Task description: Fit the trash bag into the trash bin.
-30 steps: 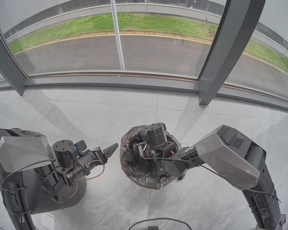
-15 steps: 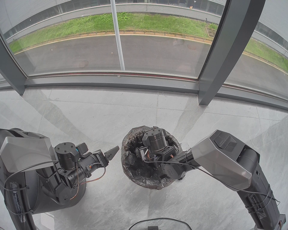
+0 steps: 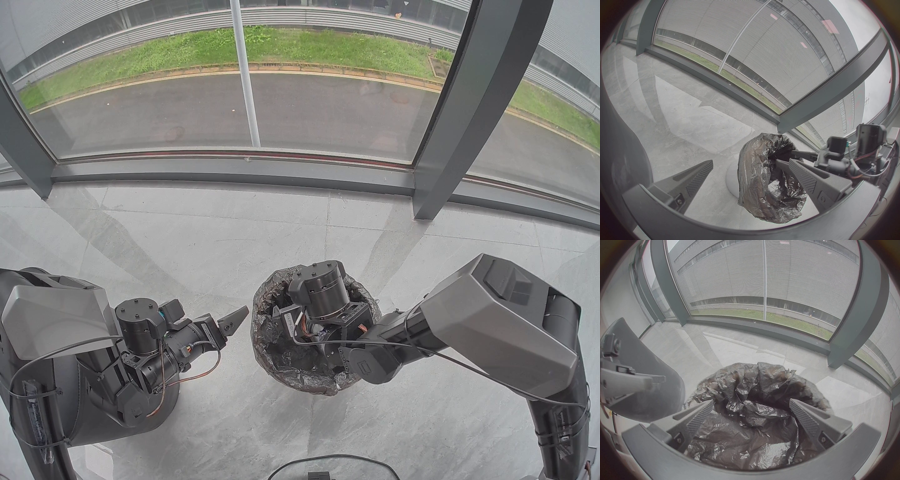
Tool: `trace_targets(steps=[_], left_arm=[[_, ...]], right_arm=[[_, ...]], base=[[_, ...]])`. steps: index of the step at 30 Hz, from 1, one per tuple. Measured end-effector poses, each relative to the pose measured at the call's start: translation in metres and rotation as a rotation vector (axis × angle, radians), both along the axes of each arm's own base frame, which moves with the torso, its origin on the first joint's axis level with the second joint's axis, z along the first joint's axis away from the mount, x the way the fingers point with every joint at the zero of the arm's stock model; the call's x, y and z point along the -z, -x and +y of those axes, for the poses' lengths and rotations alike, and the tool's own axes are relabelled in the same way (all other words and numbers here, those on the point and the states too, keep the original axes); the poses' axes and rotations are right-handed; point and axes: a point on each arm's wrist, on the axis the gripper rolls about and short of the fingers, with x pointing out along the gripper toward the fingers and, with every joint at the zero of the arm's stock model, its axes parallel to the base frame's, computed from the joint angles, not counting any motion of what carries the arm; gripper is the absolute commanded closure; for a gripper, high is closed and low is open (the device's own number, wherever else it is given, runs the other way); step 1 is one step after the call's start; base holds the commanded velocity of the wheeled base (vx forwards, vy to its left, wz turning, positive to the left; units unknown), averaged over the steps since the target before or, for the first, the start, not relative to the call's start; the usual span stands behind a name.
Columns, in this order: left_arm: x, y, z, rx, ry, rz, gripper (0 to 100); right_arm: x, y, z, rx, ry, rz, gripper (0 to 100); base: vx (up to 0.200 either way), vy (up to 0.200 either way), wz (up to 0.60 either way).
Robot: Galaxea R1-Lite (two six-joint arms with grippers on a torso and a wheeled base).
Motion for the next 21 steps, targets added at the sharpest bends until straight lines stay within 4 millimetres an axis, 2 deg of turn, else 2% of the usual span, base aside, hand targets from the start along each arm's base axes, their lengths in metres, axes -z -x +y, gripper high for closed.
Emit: trace_targets(steps=[5,8,12,15,18,21], left_arm=[[0.001,0.000,0.000,0.000,-0.001,0.003,0],[0.001,0.001,0.000,0.001,-0.003,0.004,0],[0.001,0.003,-0.001,0.006,-0.007,0.006,0],[0.000,0.005,-0.002,0.010,-0.008,0.005,0],[-0.002,0.006,-0.002,0.011,-0.008,0.002,0],[-0.003,0.007,-0.002,0.012,-0.008,0.001,0]], right_arm=[[-0.019,0.012,-0.003,0.052,-0.019,-0.052,0],[-0.031,0.007,-0.016,0.104,-0.035,-0.079,0],[-0.052,0.002,-0.040,0.163,-0.063,-0.113,0],[-0.066,-0.008,-0.069,0.232,-0.069,-0.126,0],[-0.071,-0.019,-0.096,0.298,-0.057,-0.115,0],[-0.067,-0.034,-0.123,0.373,-0.037,-0.092,0]], base=[[0.000,0.000,0.00],[0.000,0.000,0.00],[0.000,0.000,0.00],[0.000,0.000,0.00],[0.000,0.000,0.00],[0.000,0.000,0.00]])
